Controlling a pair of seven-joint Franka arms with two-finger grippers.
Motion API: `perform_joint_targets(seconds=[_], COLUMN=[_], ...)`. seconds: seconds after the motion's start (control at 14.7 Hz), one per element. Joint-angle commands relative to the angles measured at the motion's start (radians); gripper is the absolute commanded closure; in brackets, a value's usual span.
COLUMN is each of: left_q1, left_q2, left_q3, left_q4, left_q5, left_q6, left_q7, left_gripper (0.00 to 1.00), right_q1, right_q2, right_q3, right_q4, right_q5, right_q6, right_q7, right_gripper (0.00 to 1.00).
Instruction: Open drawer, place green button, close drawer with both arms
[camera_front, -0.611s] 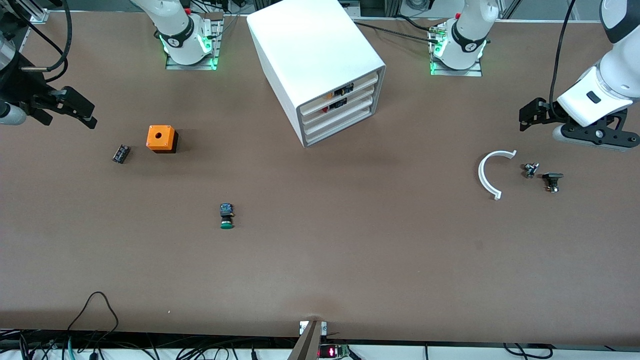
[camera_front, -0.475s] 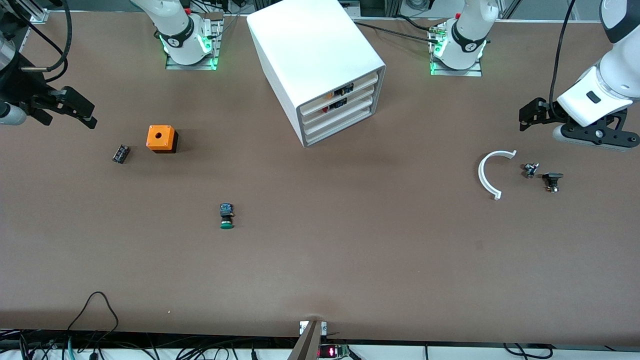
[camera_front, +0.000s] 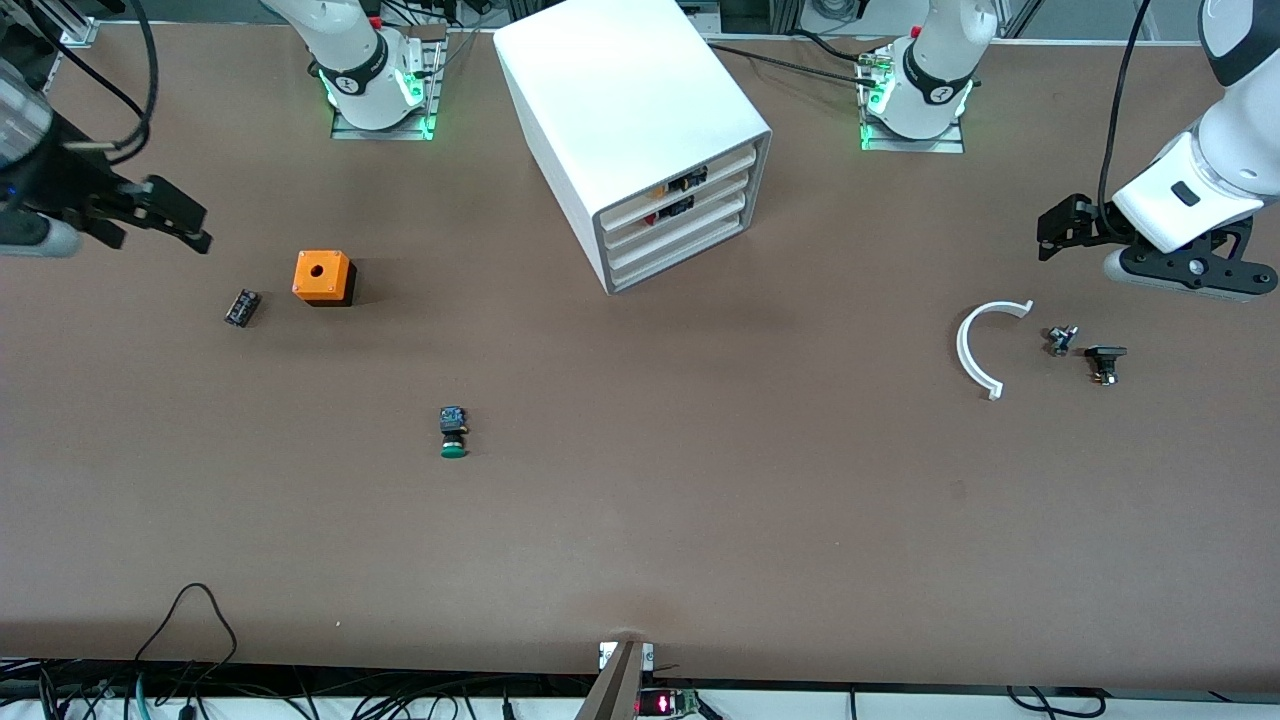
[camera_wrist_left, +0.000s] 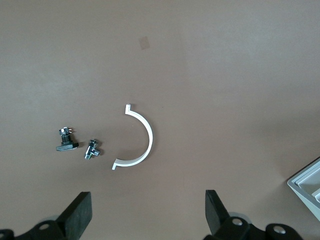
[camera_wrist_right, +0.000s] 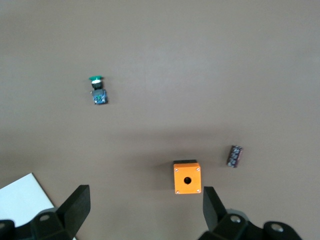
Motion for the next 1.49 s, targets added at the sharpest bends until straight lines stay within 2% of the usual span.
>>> perform_joint_targets(seconds=[0.0, 0.2, 0.41, 0.68, 0.95, 1.15, 1.29, 1.43], left_q1=[-0.014, -0.052, -0.054, -0.012, 0.012, 0.031, 0.029, 0.028], left_q2=[0.020, 0.086, 0.114, 0.193, 0.265, 0.330, 0.356, 0.384], left_q3=[-0.006, -0.082, -0.096, -0.093, -0.093, -0.093, -0.093, -0.095], left_q4=[0.009, 0.013, 0.027, 0.019, 0.010, -0.062, -0.115, -0.171], left_q5=[-0.018, -0.006, -0.047, -0.366, -0.554, -0.801, -0.903, -0.999], left_q6=[-0.061, -0.095, -0.099, -0.065, -0.048, -0.048, -0.042, -0.031], left_q7=[0.018, 0.018, 0.032, 0.090, 0.219, 0.338, 0.366, 0.482], left_gripper=[0.00, 0.00, 0.00, 0.00, 0.00, 0.00, 0.00, 0.01], right_q1=[0.005, 0.061, 0.123, 0.170, 0.183, 0.183, 0.184, 0.184], right_q2=[0.063, 0.129, 0.195, 0.267, 0.355, 0.409, 0.455, 0.511], right_q3=[0.013, 0.013, 0.013, 0.014, 0.013, 0.013, 0.014, 0.033], right_q4=[0.005, 0.005, 0.003, -0.001, -0.019, -0.095, -0.128, -0.150], right_q5=[0.044, 0.047, 0.047, 0.046, 0.046, 0.044, 0.044, 0.046], right_q6=[0.017, 0.115, 0.208, 0.287, 0.349, 0.506, 0.614, 0.722], right_q7=[-0.014, -0.016, -0.016, -0.039, -0.114, -0.148, -0.149, -0.161], right_gripper=[0.00, 0.00, 0.00, 0.00, 0.00, 0.00, 0.00, 0.00])
